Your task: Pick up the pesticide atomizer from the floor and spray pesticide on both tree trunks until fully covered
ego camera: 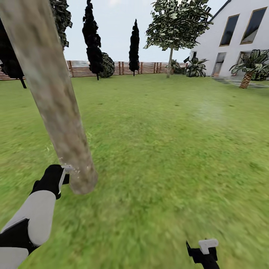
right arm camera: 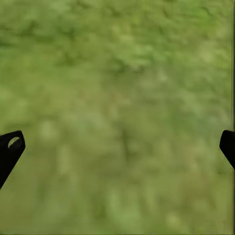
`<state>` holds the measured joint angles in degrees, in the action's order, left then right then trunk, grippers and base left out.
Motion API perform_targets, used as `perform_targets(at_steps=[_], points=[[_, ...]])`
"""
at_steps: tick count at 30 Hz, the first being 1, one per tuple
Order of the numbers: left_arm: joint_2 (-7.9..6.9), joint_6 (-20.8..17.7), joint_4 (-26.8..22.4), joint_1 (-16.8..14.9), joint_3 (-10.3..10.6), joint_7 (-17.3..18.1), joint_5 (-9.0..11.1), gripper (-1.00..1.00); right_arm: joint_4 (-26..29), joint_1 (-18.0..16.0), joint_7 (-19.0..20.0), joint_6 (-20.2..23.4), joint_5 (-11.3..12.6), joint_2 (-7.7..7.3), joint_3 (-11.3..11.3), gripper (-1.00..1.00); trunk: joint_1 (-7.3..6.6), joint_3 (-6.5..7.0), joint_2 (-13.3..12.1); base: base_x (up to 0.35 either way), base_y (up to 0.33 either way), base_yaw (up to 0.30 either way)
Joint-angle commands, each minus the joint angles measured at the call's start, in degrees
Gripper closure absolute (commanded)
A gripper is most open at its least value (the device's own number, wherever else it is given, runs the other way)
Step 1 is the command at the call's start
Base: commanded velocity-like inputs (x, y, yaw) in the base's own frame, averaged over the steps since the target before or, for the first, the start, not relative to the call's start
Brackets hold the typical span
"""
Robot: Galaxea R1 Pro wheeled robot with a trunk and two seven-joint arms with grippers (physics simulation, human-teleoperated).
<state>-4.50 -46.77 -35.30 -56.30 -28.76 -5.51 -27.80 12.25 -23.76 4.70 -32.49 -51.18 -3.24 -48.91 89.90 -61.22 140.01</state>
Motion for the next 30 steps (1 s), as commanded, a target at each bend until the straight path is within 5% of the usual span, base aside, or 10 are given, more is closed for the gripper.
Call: perform_targets(at_steps=[1,17,30], points=[[0.02,-0.16,-0.03,-0.04,-0.07,-0.38,0.38,1.00,-0.03,-0.05,0.49,-0.20,-0.06,-0.01,-0.48,-1.00,0.02,-0.05,0.02,0.295,-0.112,0.000],[0.02,-0.39,-1.51,-0.12,-0.07,-0.38,0.36,1.00,-0.04,-0.03,0.49,-0.20,-0.06,-0.02,-0.48,-1.00,0.02,-0.05,0.02,0.099,-0.228,0.002],[-0.53,-1.17,-6.21,0.56,0.10,-0.38,0.32,1.00,-0.04,-0.05,0.49,-0.20,-0.06,0.07,-0.48,-1.00,0.02,-0.05,0.02,0.116,-0.148,0.249]])
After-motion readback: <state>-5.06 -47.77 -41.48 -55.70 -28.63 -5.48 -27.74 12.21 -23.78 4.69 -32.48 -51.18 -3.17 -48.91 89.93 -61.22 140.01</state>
